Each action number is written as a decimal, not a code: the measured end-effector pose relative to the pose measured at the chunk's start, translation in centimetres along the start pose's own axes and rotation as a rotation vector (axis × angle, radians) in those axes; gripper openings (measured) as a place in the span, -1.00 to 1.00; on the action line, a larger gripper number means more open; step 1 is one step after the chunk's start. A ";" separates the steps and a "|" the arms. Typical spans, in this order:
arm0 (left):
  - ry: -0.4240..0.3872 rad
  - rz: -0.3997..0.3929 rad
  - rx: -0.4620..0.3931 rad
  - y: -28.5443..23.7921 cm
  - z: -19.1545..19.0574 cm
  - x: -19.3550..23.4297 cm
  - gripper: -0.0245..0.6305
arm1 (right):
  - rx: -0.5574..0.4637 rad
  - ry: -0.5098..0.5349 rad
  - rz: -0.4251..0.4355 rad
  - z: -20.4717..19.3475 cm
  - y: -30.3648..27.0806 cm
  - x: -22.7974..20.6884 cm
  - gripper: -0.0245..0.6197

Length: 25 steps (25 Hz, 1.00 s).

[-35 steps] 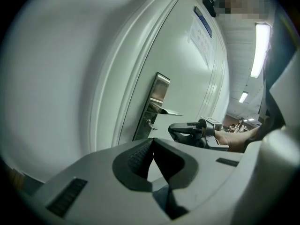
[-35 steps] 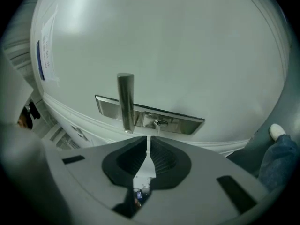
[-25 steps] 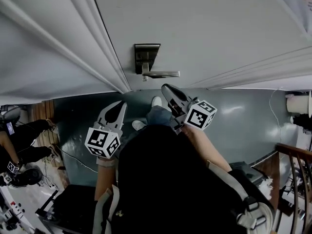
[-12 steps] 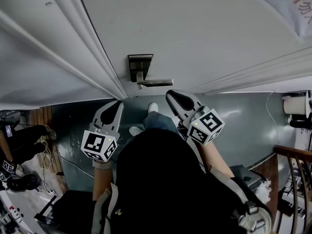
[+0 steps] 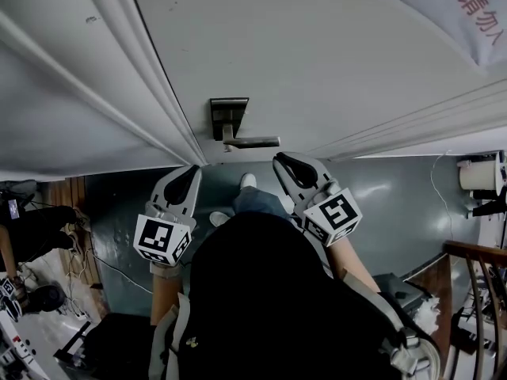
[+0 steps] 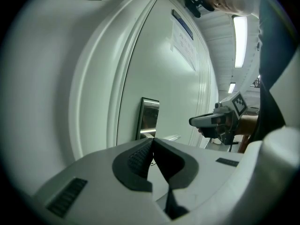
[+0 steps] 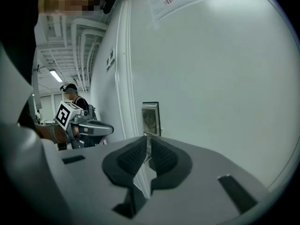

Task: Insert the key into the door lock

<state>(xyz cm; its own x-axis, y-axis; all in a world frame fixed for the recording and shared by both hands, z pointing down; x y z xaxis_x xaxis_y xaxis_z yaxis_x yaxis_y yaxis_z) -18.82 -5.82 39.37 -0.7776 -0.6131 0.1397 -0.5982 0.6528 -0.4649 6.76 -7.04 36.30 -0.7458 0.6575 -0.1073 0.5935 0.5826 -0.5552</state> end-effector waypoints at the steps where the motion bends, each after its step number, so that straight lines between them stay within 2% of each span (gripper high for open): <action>1: -0.001 0.001 0.000 0.0 0.0 0.0 -0.90 | 0.006 0.004 -0.005 0.0 0.0 0.0 -0.82; 5: 0.003 0.009 -0.004 0.2 0.1 0.0 -0.90 | 0.010 0.030 -0.013 -0.2 -0.1 0.0 -0.82; 15: 0.016 0.020 -0.010 0.8 0.2 -0.3 -0.90 | 0.015 -0.015 -0.007 -1.0 -0.1 0.1 -0.82; 25: 0.009 0.039 0.009 1.2 0.3 0.1 -0.90 | 0.025 -0.013 -0.006 -1.3 0.2 0.0 -0.82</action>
<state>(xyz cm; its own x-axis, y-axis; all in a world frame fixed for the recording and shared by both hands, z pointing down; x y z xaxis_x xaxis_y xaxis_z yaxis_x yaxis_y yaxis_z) -19.57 -5.18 38.55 -0.8022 -0.5829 0.1292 -0.5654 0.6721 -0.4781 7.27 -6.34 37.26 -0.7530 0.6481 -0.1143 0.5817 0.5743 -0.5760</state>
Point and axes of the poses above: the fingertips, and each gripper's own axes: y backward along the fingers, x to its left, z out of its top, the point moved 8 cm from there along y, backward along the fingers, and after that the axes turned 15 degrees about x, right-handed, at the moved point
